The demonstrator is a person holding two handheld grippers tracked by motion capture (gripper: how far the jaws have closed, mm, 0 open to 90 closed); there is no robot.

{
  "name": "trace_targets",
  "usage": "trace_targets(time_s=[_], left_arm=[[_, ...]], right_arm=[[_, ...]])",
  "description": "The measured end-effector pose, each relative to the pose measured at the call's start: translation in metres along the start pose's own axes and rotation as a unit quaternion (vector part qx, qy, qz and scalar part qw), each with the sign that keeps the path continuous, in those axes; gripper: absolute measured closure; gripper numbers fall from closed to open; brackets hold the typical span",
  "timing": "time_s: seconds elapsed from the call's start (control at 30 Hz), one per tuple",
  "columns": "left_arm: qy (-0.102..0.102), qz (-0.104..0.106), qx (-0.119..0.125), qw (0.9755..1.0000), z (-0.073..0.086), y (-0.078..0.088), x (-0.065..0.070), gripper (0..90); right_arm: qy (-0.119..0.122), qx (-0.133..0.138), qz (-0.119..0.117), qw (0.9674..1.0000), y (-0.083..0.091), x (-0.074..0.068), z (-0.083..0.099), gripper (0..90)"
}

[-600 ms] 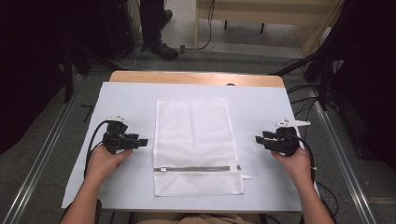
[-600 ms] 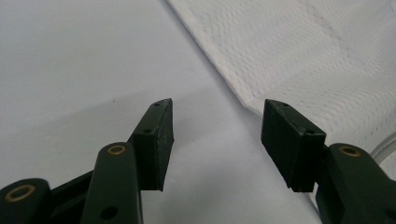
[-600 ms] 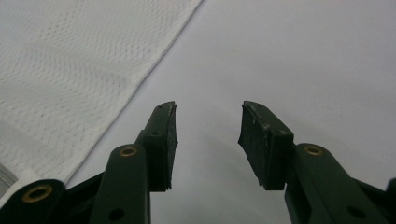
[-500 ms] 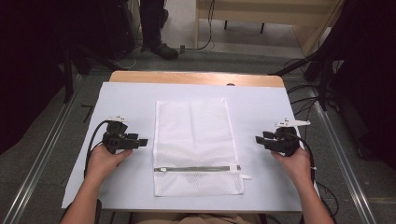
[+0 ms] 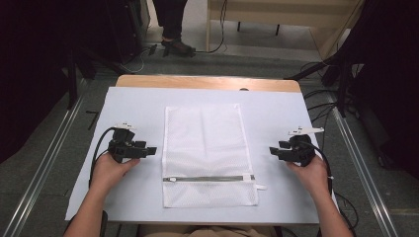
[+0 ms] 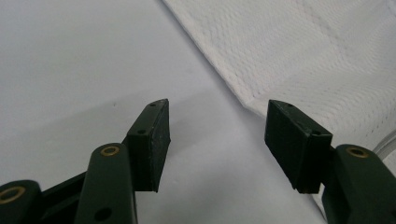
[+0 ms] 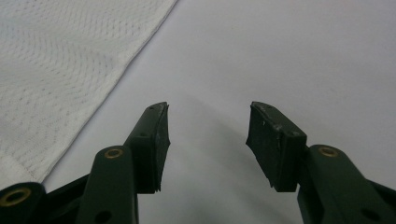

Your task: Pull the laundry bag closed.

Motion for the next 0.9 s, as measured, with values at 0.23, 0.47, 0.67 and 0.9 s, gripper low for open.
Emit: trace_targets(time_s=[0.23,0.47,0.67,0.9], left_arm=[[-0.001,-0.002,0.001,1.0000,-0.0001,0.0000,-0.0014,41.0],[0.002,-0.001,0.004,1.0000,0.0000,-0.0003,-0.0019,41.0],[0.000,-0.002,0.005,1.0000,-0.0001,-0.0003,-0.0017,40.2],[0.002,-0.003,0.003,1.0000,-0.0001,-0.0004,-0.0020,40.1]], right_arm=[[0.003,0.000,-0.003,1.0000,-0.0001,-0.0009,0.0000,48.9],[0.008,-0.001,-0.009,0.9999,-0.0010,-0.0021,0.0001,49.3],[0.009,-0.001,-0.011,0.9999,-0.0010,-0.0024,0.0003,49.3],[0.006,-0.003,-0.013,0.9999,-0.0011,-0.0027,0.0003,50.1]])
Point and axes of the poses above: each handheld gripper's, and its own axes: y roughly backward along the jaws, z roughly out of its underside, x roughly to its right, the point moved 1 cm from there along -y, roughly forward along the jaws, and after that the axes turned 1 degree about -y, right-handed, at the moved point
